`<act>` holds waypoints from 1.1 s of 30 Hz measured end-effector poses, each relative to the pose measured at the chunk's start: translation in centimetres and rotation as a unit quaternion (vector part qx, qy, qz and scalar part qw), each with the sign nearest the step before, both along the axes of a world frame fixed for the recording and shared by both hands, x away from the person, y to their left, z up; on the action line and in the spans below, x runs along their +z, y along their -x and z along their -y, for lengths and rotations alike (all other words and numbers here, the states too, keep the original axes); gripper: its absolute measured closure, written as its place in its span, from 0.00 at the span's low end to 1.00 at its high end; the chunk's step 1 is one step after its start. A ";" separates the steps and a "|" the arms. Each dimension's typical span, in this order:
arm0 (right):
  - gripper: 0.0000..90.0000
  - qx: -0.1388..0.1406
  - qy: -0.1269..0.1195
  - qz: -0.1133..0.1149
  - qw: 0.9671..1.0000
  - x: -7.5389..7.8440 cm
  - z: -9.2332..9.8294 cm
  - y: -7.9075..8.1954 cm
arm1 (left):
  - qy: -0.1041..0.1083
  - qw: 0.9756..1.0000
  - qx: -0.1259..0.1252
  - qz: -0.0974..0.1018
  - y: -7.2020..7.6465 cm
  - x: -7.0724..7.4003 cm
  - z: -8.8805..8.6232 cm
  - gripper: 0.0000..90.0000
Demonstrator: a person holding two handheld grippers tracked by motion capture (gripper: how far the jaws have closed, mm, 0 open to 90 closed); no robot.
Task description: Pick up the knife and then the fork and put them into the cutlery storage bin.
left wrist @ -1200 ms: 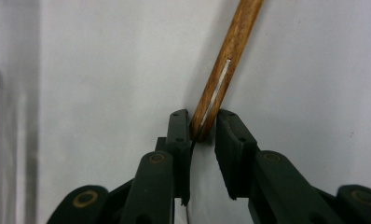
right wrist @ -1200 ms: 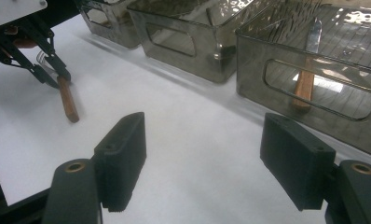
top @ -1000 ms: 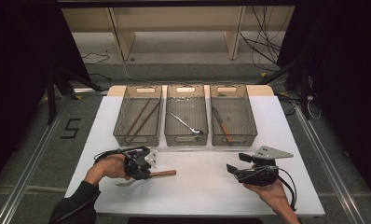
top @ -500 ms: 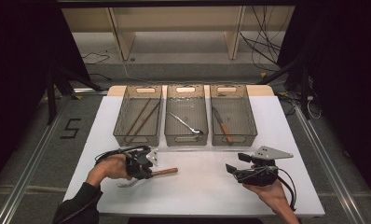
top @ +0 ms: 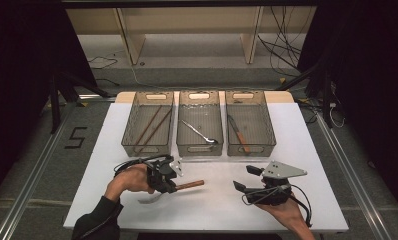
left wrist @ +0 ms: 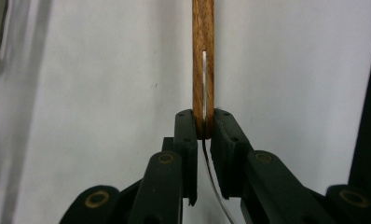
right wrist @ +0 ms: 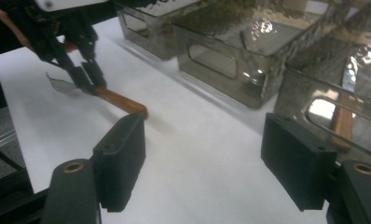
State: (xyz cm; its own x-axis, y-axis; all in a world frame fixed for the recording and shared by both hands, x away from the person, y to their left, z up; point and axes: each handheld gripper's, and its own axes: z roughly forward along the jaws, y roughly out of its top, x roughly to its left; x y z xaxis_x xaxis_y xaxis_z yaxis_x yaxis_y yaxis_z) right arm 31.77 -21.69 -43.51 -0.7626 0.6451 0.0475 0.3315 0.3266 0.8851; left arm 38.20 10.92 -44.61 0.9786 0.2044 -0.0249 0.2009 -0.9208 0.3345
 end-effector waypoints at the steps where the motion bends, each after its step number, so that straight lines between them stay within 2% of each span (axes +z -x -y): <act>1: 0.35 0.003 0.000 0.002 1.000 0.0 -0.2 0.1 | 0.001 1.000 -0.001 -0.002 -0.1 0.1 0.3 0.90; 4: 0.35 0.019 0.002 0.009 1.000 0.1 -0.9 0.5 | 0.002 1.000 -0.003 -0.010 -0.1 0.2 1.0 0.90; 7: 0.34 0.034 0.018 0.026 0.999 0.0 -2.0 1.1 | -0.003 1.000 -0.002 -0.013 -0.2 0.4 1.3 0.90; 11: 0.35 0.051 0.045 0.051 0.996 -0.3 -3.5 1.9 | 0.009 1.000 0.003 -0.014 0.0 0.6 1.7 0.90; 14: 0.35 0.057 0.068 0.077 0.993 -0.6 -4.6 2.4 | 0.016 1.000 0.002 -0.017 0.1 0.7 1.8 0.90; 19: 0.35 0.074 0.120 0.111 0.984 -1.5 -6.6 3.2 | 0.017 1.000 -0.001 -0.018 0.2 0.8 2.0 0.90; 20: 0.35 0.078 0.137 0.126 0.979 -1.8 -7.1 3.4 | 0.015 1.000 -0.001 -0.017 0.3 0.8 2.0 0.90; 22: 0.35 0.082 0.157 0.142 0.974 -2.1 -7.9 3.6 | 0.012 1.000 -0.006 -0.017 0.4 0.9 2.2 0.90; 24: 0.36 0.082 0.180 0.165 0.966 -2.3 -8.6 3.9 | 0.013 1.000 -0.003 -0.021 0.5 0.9 2.5 0.90; 29: 0.37 0.090 0.217 0.200 0.951 -2.7 -9.9 4.2 | 0.011 1.000 -0.006 -0.024 0.7 1.0 2.8 0.90; 32: 0.37 0.091 0.244 0.224 0.939 -3.1 -10.5 4.4 | 0.015 0.999 -0.005 -0.028 0.9 1.2 2.9 0.90; 33: 0.38 0.086 0.259 0.238 0.932 -3.3 -10.8 4.6 | 0.015 0.999 -0.006 -0.029 0.9 1.3 3.0 0.90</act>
